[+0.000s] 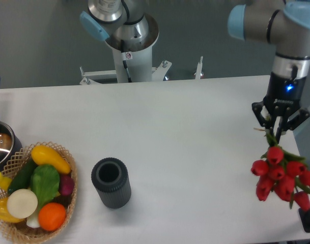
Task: Pick up the flowers from the table
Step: 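Lift the gripped tulips up off the table and pull them away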
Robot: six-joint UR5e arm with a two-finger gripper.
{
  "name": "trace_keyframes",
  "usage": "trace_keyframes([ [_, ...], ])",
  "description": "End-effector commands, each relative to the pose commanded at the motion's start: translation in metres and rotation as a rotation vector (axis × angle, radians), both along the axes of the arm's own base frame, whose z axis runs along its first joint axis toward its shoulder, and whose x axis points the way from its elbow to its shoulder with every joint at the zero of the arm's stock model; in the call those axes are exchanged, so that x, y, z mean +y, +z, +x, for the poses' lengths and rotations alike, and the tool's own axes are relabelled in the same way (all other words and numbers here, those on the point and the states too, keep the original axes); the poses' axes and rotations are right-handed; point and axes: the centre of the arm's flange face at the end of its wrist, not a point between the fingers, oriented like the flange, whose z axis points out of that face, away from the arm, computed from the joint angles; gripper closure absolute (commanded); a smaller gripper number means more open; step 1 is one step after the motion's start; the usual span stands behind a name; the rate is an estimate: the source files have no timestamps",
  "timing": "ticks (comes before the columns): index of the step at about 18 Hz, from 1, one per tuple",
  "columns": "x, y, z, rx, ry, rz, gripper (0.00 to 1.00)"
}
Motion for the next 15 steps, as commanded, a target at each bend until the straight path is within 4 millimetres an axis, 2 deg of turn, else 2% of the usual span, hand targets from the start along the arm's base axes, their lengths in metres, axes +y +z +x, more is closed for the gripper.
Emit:
trace_keyframes([
  [11, -0.011, 0.014, 0.000, 0.008, 0.008, 0.044, 0.90],
  [15, -0.012, 0.013, 0.001, 0.004, 0.007, 0.049, 0.90],
])
